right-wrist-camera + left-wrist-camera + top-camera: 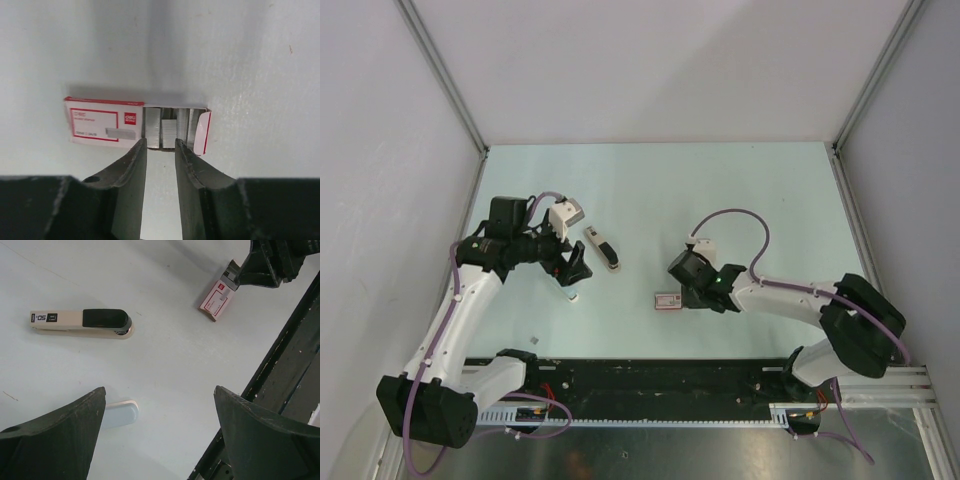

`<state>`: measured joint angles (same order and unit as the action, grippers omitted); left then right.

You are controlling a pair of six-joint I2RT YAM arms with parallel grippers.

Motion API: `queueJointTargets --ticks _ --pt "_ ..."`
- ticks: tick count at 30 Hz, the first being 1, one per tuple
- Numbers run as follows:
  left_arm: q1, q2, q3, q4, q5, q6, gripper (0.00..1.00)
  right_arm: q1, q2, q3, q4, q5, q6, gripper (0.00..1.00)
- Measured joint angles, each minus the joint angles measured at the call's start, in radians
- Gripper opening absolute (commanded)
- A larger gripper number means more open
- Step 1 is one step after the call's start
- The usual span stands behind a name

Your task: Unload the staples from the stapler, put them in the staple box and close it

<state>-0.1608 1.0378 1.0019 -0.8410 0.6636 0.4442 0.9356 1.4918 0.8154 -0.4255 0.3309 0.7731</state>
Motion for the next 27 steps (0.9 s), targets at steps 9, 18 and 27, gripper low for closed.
queueJointTargets --ticks 9,18,27 --pt "-0.016 0.023 0.0 0.0 0.008 0.011 0.88 -0.035 -0.146 0.013 -0.008 -0.019 -0.02 0.19" --pt "-0.232 0.198 -0.001 0.024 -0.069 0.081 0.87 -0.248 -0.183 -0.032 -0.003 -0.101 -0.056 0.2" --pt "-0.423 0.444 0.0 0.146 -0.202 0.119 0.87 -0.42 -0.2 -0.275 0.172 -0.404 -0.037 0.2"
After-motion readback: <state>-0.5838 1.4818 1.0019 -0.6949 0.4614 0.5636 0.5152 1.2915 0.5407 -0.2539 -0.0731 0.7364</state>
